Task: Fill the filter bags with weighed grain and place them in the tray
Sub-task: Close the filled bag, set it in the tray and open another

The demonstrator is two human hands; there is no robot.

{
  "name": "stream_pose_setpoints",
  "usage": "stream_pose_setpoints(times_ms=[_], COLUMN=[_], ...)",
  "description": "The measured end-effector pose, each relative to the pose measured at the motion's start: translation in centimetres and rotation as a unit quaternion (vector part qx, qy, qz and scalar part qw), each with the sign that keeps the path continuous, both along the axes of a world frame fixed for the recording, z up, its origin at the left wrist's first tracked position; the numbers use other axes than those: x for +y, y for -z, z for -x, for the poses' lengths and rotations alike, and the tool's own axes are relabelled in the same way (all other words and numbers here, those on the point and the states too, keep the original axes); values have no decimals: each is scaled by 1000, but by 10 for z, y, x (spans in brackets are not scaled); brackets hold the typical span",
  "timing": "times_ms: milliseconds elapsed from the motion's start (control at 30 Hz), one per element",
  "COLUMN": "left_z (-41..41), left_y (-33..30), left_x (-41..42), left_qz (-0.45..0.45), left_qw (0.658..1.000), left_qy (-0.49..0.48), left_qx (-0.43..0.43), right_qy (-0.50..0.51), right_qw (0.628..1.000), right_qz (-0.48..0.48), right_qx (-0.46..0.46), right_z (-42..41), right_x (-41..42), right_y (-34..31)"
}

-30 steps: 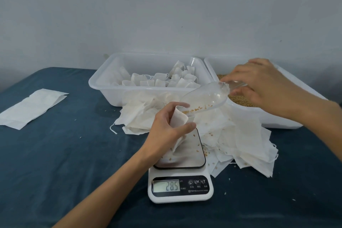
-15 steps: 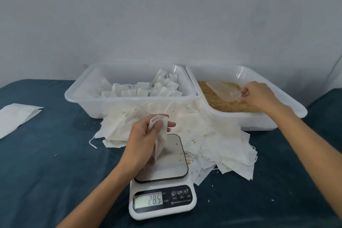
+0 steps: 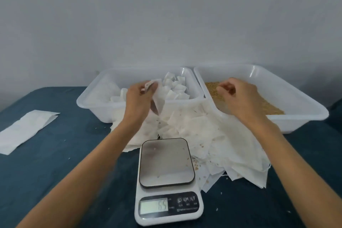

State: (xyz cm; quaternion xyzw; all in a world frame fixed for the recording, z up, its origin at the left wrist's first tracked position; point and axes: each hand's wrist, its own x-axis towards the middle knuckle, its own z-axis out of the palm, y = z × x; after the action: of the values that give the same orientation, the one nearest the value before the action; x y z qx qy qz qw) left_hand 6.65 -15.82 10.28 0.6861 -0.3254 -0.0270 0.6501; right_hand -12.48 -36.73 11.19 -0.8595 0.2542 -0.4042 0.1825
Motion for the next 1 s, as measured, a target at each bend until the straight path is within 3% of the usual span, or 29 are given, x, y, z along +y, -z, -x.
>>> stream_pose_setpoints(times_ms=[167,300,433,667,1000], left_z=[-89,-142,-169,-174,-142], left_y=[-24,-22,-11,4,-18], left_x=[-29,-41,-54,-70,-60], left_qz=[-27,-163,-247,-473,-539], left_qw=[995,978,957,871,824], left_qy=[-77,-131,-151,-104,-85], left_qx=[57,-14,-22,-87,-154], right_qy=[-140,-148,-146,-172,-180], right_qw=[982,980,983,975,966], right_qz=[-103,-96,-80,-121,-171], right_qx=[-72,-88,-78,-72,-73], right_z=[-28,-28,-26,-23,-20], right_x=[44,41,38,32,35], right_y=[18,24,28,28,22])
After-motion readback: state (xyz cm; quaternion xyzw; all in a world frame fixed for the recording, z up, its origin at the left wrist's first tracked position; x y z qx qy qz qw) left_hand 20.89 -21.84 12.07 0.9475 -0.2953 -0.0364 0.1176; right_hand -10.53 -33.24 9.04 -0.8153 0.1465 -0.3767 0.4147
